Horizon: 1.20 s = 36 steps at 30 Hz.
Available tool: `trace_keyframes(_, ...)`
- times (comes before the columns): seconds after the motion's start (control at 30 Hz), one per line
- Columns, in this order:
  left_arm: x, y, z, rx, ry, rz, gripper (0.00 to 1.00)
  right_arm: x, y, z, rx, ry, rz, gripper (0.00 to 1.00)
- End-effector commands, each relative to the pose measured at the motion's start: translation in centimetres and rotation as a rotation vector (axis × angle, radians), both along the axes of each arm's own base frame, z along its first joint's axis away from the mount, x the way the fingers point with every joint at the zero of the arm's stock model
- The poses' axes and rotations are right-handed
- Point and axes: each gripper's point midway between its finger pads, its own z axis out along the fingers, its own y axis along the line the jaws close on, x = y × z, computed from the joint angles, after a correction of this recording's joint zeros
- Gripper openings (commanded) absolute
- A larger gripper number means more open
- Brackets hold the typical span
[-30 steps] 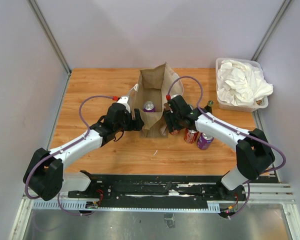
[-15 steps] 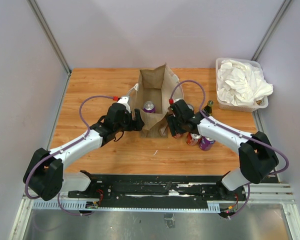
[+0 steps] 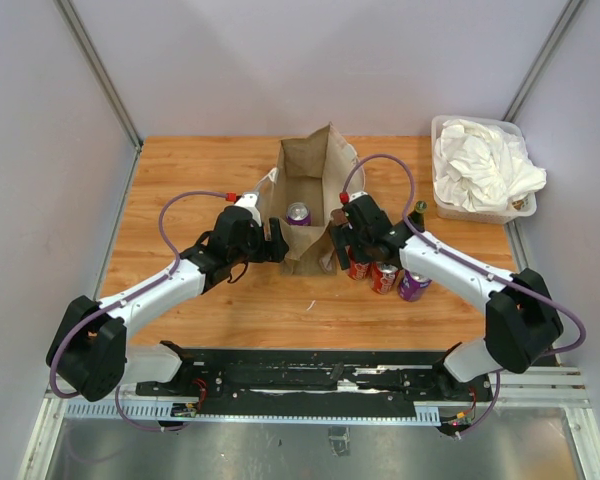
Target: Take the beverage out of the canvas bag
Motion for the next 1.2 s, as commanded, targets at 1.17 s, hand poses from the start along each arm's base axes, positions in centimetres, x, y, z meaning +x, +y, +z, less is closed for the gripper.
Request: trace_keyframes(1.17,-2.0,0.6,1.3,0.012,0.021,-0.029,0.85,7.0,11.7,16.6,0.226,-0.176,0.279,0.85)
